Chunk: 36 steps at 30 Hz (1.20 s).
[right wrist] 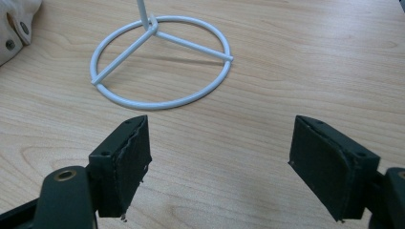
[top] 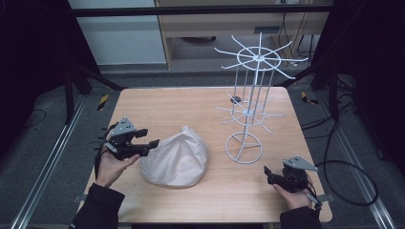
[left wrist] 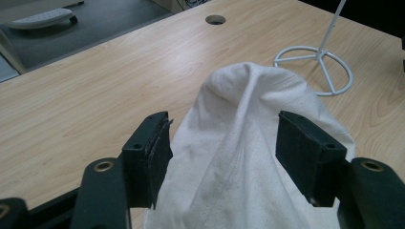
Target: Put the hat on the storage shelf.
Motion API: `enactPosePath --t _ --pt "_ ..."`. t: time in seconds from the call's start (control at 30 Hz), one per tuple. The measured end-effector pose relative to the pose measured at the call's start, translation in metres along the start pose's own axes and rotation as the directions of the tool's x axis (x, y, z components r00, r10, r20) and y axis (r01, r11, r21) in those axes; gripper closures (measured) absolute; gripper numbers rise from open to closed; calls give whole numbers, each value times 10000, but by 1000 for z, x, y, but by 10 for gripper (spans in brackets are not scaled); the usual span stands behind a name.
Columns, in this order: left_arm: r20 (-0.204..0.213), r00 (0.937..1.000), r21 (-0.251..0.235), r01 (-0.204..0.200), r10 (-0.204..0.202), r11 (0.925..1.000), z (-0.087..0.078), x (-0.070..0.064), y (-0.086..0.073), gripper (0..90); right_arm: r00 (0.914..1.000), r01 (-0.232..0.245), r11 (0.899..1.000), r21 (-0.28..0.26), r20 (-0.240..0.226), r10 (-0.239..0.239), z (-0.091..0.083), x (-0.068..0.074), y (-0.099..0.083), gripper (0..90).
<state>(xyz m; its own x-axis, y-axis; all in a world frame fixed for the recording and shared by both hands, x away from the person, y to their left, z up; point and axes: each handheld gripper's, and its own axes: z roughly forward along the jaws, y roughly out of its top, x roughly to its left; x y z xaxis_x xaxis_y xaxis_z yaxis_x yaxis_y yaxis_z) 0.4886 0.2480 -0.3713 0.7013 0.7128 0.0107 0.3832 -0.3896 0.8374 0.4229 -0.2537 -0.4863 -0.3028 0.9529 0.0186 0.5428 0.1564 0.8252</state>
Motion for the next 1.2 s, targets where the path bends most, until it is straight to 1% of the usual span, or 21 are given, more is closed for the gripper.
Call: enactPosePath --t 0.07,0.13,0.2,0.37,0.47,0.73,0.77,0.8,0.87,0.93,1.0,1.1,1.2 --pt "23 9999 153 -123 123 9998 5 0 1 362 10000 51 10000 -41 21 -51 0 -1 0 220" --pt "55 9999 218 -144 143 9997 6 0 1 362 10000 44 10000 -43 13 -44 0 0 0 221" --pt "120 9997 399 -233 229 9989 12 -1 1 362 10000 -11 10000 -3 -28 11 0 0 0 222" --pt "198 9993 561 -314 304 9979 19 -3 2 361 10000 1 9999 -115 -17 -1 0 0 0 224" --pt "244 9990 693 -387 371 9968 23 -4 3 361 10000 45 10000 -27 -34 -45 1 -1 0 225" --pt "234 9975 1127 -683 660 9913 37 -7 2 370 10000 23 10000 -51 -36 -23 0 0 0 233" --pt "283 9972 1212 -728 699 9900 40 -7 2 374 10000 8 10000 -63 -58 -8 0 0 0 236" --pt "283 9972 1212 -728 699 9900 40 -7 2 378 10000 61 9999 -94 -42 -61 0 0 0 238" --pt "297 9966 1384 -801 767 9871 45 -7 2 380 10000 63 9999 -86 -48 -63 0 0 0 239" --pt "285 9966 1408 -801 768 9868 46 -7 1 382 10000 45 10000 -65 -56 -46 0 0 0 240" --pt "301 9959 1598 -891 854 9831 49 -6 1 391 10000 63 10000 -75 -69 -63 0 0 0 243" --pt "341 9959 1656 -884 839 9822 52 -5 0 399 9999 64 9999 -79 -78 -65 0 0 0 246" --pt "376 9952 1803 -959 906 9789 55 -6 -1 408 9999 71 9999 -82 -84 -72 0 -1 0 250"
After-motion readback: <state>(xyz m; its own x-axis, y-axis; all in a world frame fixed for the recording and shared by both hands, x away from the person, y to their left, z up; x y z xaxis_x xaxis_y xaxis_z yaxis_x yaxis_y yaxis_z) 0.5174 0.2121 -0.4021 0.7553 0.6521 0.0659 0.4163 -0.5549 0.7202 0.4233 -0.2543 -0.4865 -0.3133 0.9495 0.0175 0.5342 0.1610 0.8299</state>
